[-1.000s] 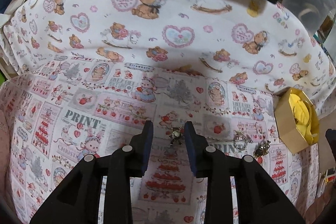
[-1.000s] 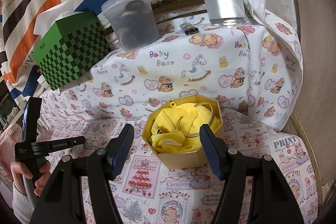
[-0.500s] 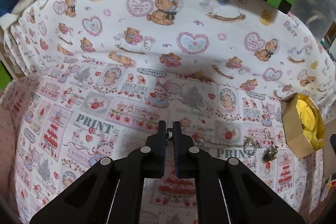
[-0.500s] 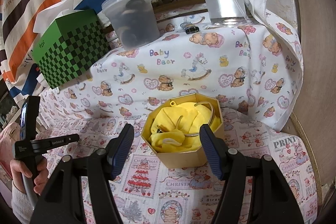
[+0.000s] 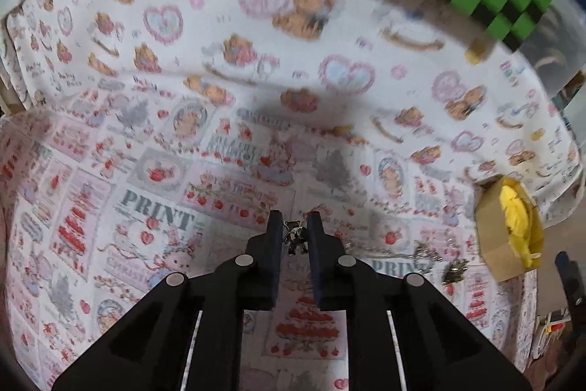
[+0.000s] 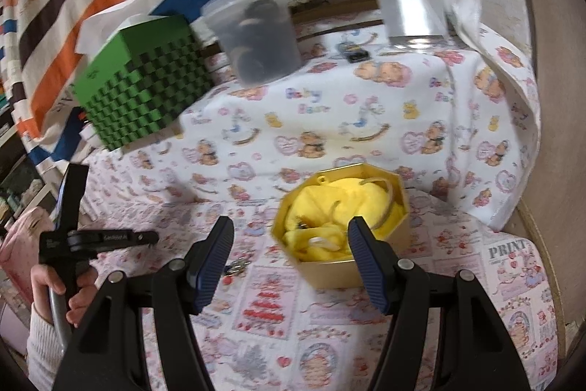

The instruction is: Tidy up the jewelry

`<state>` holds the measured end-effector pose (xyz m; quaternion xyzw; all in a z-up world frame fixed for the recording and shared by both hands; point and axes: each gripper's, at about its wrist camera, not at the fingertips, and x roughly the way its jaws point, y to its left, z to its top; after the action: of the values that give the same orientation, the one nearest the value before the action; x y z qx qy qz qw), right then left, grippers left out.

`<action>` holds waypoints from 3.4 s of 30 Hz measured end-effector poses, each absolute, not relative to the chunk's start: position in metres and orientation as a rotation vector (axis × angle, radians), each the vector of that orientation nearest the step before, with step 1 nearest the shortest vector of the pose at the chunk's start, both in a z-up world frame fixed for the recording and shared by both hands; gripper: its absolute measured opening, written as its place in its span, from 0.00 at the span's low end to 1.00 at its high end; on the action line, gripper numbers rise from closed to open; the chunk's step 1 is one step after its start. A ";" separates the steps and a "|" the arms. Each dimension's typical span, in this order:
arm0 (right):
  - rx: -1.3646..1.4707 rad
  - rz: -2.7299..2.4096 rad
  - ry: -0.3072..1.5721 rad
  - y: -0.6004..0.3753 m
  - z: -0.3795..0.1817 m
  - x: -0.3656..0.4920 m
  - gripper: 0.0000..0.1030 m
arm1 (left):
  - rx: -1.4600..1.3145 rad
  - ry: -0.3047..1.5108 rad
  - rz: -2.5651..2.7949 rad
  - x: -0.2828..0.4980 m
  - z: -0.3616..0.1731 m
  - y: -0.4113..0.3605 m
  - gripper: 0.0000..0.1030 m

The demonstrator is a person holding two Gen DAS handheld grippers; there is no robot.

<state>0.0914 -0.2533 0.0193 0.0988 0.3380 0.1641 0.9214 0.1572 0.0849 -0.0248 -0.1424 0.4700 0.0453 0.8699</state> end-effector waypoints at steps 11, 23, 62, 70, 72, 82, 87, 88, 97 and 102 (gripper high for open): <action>0.192 0.435 0.879 -0.191 0.006 0.102 0.31 | -0.218 0.675 -0.001 0.112 0.045 0.049 0.12; 0.158 0.302 1.002 -0.162 -0.049 0.143 0.14 | -0.203 0.710 0.032 0.128 0.016 0.036 0.12; 0.332 0.311 0.565 -0.281 0.063 0.094 0.08 | -0.078 0.570 -0.125 0.088 0.055 -0.017 0.12; 0.351 0.323 0.588 -0.301 0.044 0.112 0.08 | -0.065 0.629 -0.119 0.086 0.051 -0.051 0.12; 0.404 0.334 0.613 -0.311 0.035 0.119 0.08 | -0.064 0.664 -0.139 0.095 0.045 -0.058 0.12; 0.553 0.393 0.683 -0.321 0.002 0.143 0.08 | -0.154 0.753 -0.298 0.152 0.033 -0.109 0.12; 0.558 0.362 0.704 -0.323 -0.009 0.151 0.08 | -0.145 0.763 -0.369 0.164 0.021 -0.132 0.12; 0.553 0.355 0.705 -0.324 -0.010 0.152 0.08 | -0.140 0.764 -0.375 0.165 0.018 -0.136 0.12; 0.550 0.342 0.711 -0.324 -0.011 0.155 0.09 | -0.111 0.794 -0.372 0.174 -0.001 -0.144 0.12; 0.582 0.335 0.703 -0.328 -0.012 0.156 0.09 | -0.140 0.772 -0.372 0.172 0.003 -0.135 0.24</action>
<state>0.1565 -0.3280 -0.0120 0.2797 0.3377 0.1611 0.8842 0.1719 -0.1346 0.0025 -0.0681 0.3741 -0.1800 0.9072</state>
